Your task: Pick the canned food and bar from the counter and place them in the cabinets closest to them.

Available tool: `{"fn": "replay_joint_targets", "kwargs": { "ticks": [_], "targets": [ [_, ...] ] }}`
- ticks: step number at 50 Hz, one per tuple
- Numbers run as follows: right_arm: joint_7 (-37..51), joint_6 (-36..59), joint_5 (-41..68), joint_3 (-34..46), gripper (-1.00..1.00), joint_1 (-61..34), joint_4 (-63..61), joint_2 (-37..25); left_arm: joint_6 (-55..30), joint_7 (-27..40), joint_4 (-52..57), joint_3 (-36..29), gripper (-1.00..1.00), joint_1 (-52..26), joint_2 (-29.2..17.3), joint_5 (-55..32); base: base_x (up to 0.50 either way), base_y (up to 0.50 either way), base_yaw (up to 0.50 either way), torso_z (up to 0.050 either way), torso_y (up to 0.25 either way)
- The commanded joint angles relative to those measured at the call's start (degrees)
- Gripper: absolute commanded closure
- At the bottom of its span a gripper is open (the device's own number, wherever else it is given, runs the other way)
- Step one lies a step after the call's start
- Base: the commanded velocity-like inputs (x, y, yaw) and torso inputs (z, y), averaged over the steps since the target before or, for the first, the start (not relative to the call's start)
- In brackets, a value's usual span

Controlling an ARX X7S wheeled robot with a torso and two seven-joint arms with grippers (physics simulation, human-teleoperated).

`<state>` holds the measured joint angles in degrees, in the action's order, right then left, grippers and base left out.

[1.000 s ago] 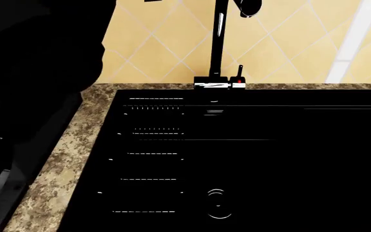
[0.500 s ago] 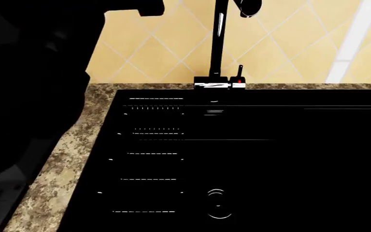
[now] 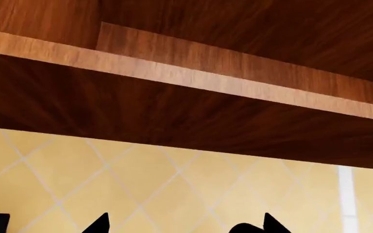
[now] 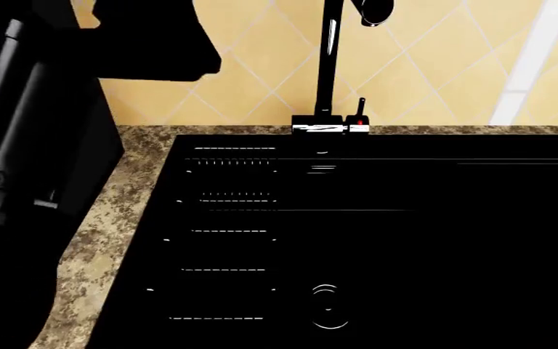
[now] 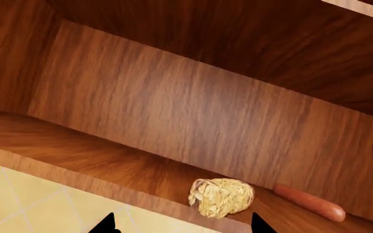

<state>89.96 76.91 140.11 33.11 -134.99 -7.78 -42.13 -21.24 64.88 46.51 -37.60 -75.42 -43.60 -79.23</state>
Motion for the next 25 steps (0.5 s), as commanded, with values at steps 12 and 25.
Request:
{"fn": "replay_joint_targets", "kwargs": {
  "ticks": [12,25],
  "targets": [
    [0.03,-3.82,7.73,-7.69,-1.00,-0.01,-14.39,-11.14,8.94,5.42,13.48,-1.40,-1.00,0.25,-10.87,0.32,0.00,0.00,0.00,0.000,0.000],
    [0.03,-3.52,13.96,-11.94,-1.00,-0.01,-18.84,-19.24,36.62,11.43,13.48,-53.39,-1.00,-31.00,-20.84,13.76,0.00,0.00,0.00,0.000,0.000]
  ]
}}
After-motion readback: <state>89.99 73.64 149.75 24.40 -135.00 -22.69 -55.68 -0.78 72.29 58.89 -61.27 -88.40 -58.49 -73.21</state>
